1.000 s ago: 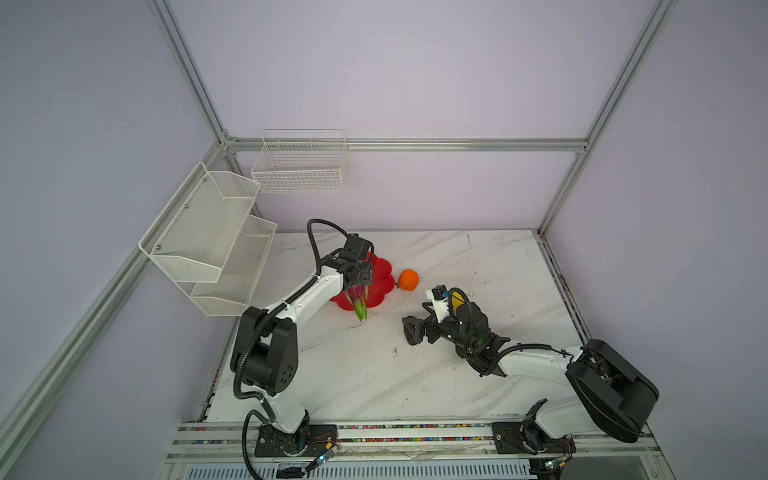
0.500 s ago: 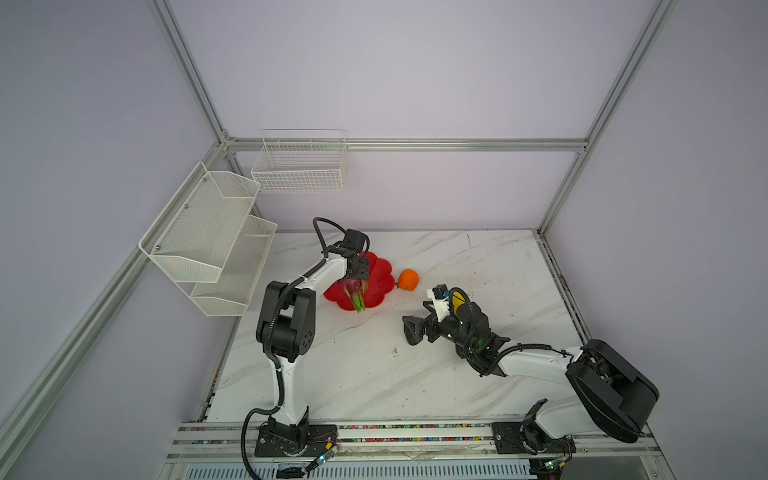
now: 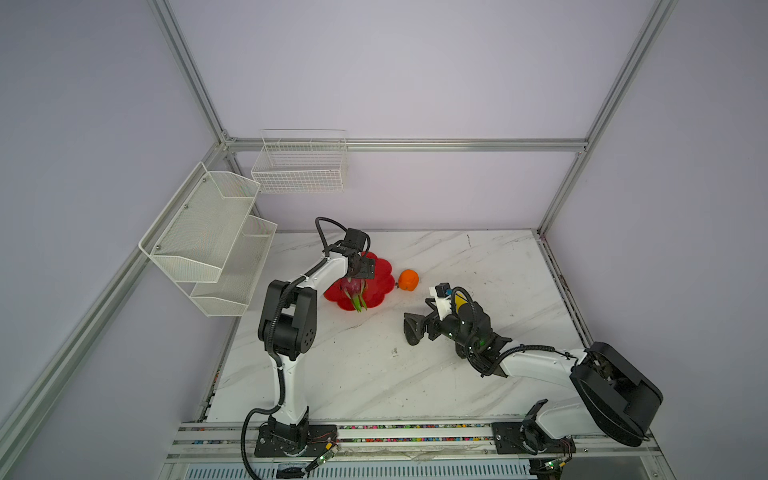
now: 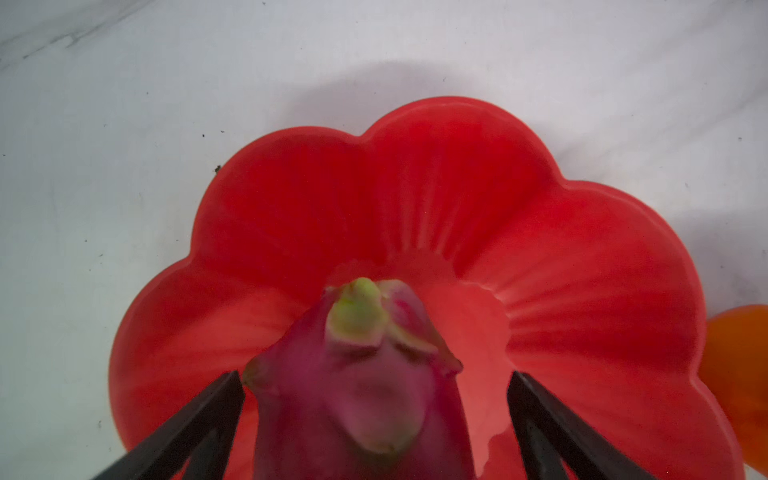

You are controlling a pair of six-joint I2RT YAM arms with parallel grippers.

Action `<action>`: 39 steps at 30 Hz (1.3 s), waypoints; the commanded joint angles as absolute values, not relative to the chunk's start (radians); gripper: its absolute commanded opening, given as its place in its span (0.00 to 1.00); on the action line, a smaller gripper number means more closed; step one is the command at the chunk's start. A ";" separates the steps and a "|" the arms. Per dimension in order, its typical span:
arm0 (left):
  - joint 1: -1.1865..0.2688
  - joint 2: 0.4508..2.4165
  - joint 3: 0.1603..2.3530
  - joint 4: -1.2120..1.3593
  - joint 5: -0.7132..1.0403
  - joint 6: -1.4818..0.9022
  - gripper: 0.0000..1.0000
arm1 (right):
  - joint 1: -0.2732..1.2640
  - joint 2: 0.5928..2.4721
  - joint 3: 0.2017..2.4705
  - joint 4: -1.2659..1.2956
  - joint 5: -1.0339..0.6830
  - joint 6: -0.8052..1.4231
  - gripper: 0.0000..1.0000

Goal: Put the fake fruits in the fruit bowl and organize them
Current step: 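Move the left gripper to the nearer dark avocado and grasp it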

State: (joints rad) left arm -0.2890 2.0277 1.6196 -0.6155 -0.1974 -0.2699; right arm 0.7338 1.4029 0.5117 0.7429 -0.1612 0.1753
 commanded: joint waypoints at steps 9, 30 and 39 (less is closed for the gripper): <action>-0.459 1.828 1.628 -0.551 -0.124 -0.180 1.00 | 0.562 1.333 0.455 0.732 -0.158 0.321 0.97; -0.883 1.766 1.216 -0.509 -0.283 -0.691 0.87 | 0.481 1.209 0.459 0.539 -0.161 0.315 0.97; -0.888 1.842 1.191 -0.423 -0.286 -0.728 0.78 | 0.477 1.219 0.467 0.528 -0.170 0.308 0.97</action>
State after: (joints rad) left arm -0.8848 1.8343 1.2293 -0.4839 -0.2703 -0.6895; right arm 0.4824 1.2163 0.4595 0.5434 -0.1574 0.3050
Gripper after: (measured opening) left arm 0.780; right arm 0.974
